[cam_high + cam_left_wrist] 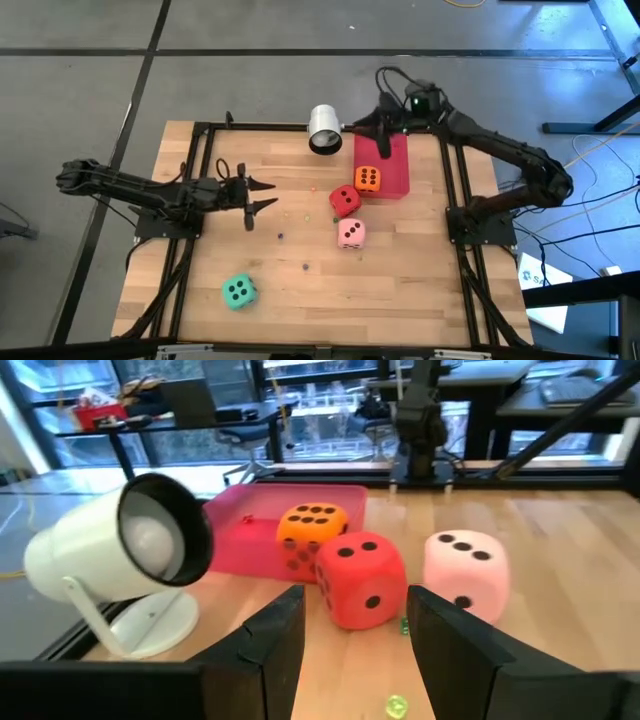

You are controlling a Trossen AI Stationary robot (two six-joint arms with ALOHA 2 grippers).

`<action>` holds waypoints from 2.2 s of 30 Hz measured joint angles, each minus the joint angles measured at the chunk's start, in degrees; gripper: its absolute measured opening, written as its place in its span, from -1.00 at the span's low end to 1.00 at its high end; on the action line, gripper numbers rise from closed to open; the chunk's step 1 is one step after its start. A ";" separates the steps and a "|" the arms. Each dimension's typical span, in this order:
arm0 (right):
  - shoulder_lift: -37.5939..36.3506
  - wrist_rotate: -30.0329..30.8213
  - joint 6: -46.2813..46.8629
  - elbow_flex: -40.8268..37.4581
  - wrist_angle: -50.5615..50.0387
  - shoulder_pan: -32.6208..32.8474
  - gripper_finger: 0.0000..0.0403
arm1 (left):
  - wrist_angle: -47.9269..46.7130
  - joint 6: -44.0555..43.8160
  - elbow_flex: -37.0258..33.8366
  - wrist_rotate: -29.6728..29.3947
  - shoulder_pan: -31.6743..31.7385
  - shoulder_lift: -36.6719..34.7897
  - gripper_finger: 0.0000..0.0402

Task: Pick & Place Dice
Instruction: Put the big blue dice into the red bin

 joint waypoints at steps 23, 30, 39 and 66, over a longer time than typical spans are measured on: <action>-4.96 12.79 19.29 -36.95 65.57 27.20 -0.40 | -12.65 -3.57 1.64 -0.08 -13.97 -18.81 -0.16; -1.65 25.69 18.89 -35.16 65.83 34.06 -0.40 | -13.41 -5.42 2.21 -0.18 -17.90 -18.95 -0.16; 2.82 15.43 18.78 -28.36 64.89 36.73 -0.40 | -20.39 -19.09 2.25 2.95 -22.04 -18.90 -0.16; 12.61 37.98 17.79 -26.54 59.12 46.60 -0.40 | -19.25 -86.26 8.29 19.46 -49.84 7.81 -0.37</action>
